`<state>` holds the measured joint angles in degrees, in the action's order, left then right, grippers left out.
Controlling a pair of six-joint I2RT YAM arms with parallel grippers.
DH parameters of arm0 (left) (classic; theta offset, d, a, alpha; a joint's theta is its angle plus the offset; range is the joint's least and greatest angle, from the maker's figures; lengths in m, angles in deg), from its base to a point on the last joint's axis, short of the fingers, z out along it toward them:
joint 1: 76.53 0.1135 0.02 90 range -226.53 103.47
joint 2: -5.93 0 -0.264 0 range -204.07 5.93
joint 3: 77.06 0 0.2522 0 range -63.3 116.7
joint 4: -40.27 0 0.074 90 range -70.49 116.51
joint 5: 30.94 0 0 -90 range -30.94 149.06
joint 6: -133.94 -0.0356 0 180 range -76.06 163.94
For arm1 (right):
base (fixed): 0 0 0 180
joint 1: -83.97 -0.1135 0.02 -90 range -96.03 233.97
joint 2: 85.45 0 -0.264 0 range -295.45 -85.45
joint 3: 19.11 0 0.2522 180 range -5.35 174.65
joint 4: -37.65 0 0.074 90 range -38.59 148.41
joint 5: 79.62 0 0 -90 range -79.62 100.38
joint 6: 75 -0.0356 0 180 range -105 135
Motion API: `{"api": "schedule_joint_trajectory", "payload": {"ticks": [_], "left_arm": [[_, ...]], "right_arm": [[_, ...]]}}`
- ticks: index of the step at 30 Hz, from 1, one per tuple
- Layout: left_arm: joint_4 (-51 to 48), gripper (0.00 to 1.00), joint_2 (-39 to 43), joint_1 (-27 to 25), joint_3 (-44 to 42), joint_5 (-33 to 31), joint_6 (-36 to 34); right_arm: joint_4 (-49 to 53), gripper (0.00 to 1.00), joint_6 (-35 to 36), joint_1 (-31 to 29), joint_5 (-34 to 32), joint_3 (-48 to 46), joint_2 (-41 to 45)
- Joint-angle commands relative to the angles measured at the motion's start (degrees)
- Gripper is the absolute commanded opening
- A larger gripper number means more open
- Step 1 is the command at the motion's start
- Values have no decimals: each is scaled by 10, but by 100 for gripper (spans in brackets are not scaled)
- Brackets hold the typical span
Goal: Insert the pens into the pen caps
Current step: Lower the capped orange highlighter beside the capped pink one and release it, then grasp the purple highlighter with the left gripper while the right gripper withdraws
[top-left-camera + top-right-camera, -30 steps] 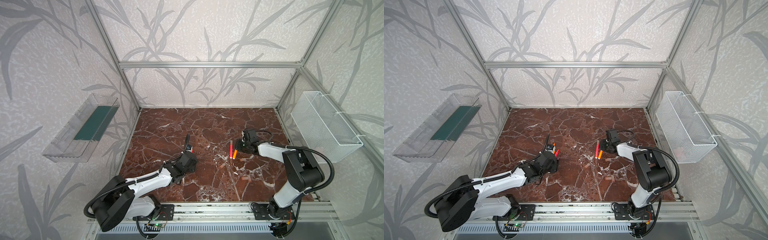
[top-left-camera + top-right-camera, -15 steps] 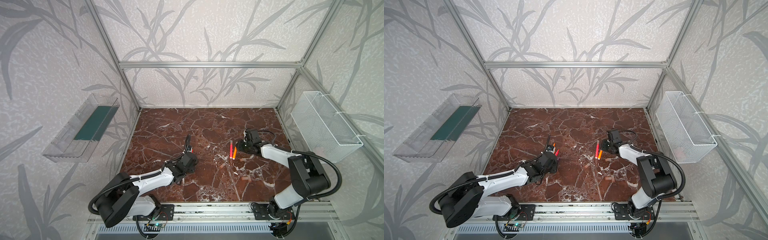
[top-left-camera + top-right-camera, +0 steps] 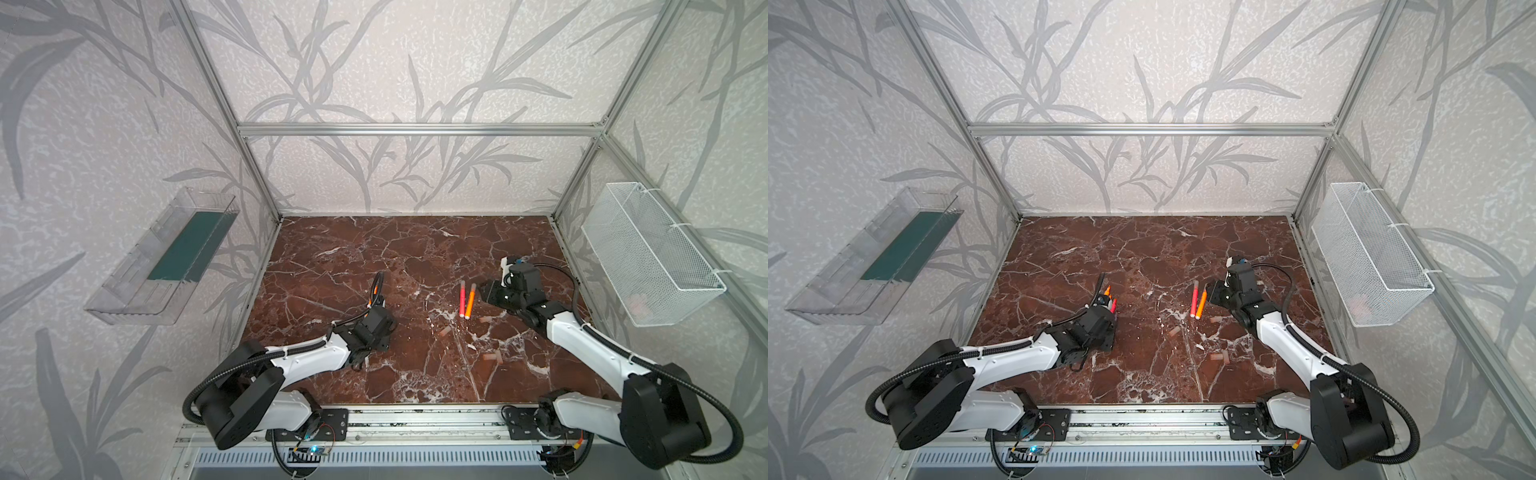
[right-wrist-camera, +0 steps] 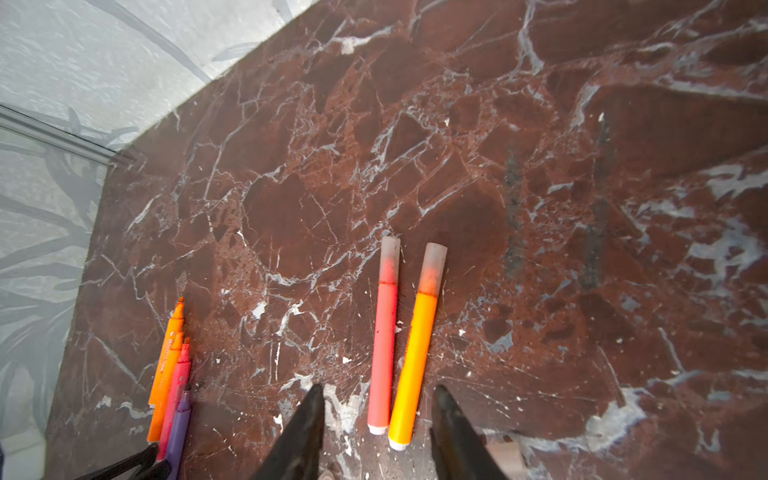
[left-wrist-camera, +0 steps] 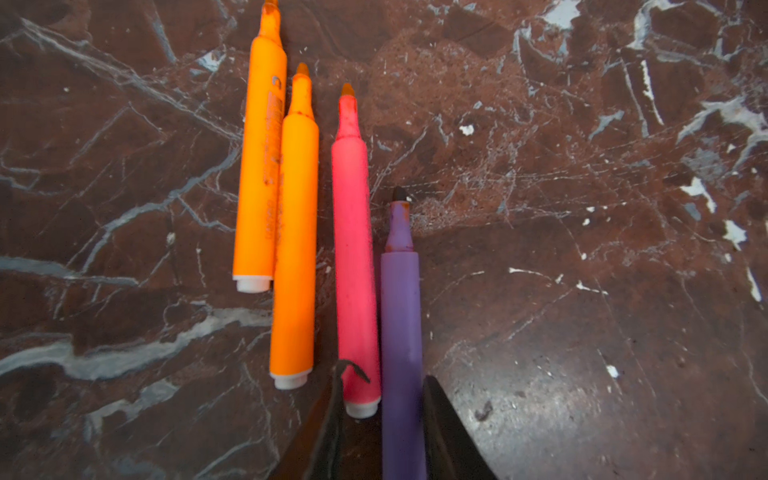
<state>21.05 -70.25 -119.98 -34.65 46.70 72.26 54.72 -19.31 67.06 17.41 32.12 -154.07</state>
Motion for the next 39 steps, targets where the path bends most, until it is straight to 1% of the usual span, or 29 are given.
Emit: {"api": "schedule_joint_trajectory", "payload": {"ticks": [1, 4, 7, 12, 19, 28, 31, 35, 39], "left_arm": [[-12, 34, 21, 0, -15, 9, 19], [-14, 43, 38, -2, -25, 9, 23], [-14, 44, 52, -7, -33, 12, 26], [-10, 42, 56, -20, -39, 16, 31], [-5, 34, 24, -34, -30, 15, 32], [4, 35, -33, -37, -10, 9, 34], [9, 28, -46, -37, -5, 10, 34], [5, 15, -55, -37, 1, 4, 33], [-1, 11, -54, -36, 12, 7, 31]], "right_arm": [[10, 43, -7, -7, 4, -16, 30], [15, 43, -7, -11, 2, -23, 46], [17, 44, -9, -13, 0, -28, 56], [15, 45, -9, -16, 1, -28, 55], [11, 45, -11, -20, 2, -28, 46], [7, 45, -12, -27, 0, -30, 41], [5, 45, -14, -29, -1, -32, 42], [-3, 45, -18, -41, -3, -37, 51], [-37, 45, -44, -74, -5, -54, 71]]}}
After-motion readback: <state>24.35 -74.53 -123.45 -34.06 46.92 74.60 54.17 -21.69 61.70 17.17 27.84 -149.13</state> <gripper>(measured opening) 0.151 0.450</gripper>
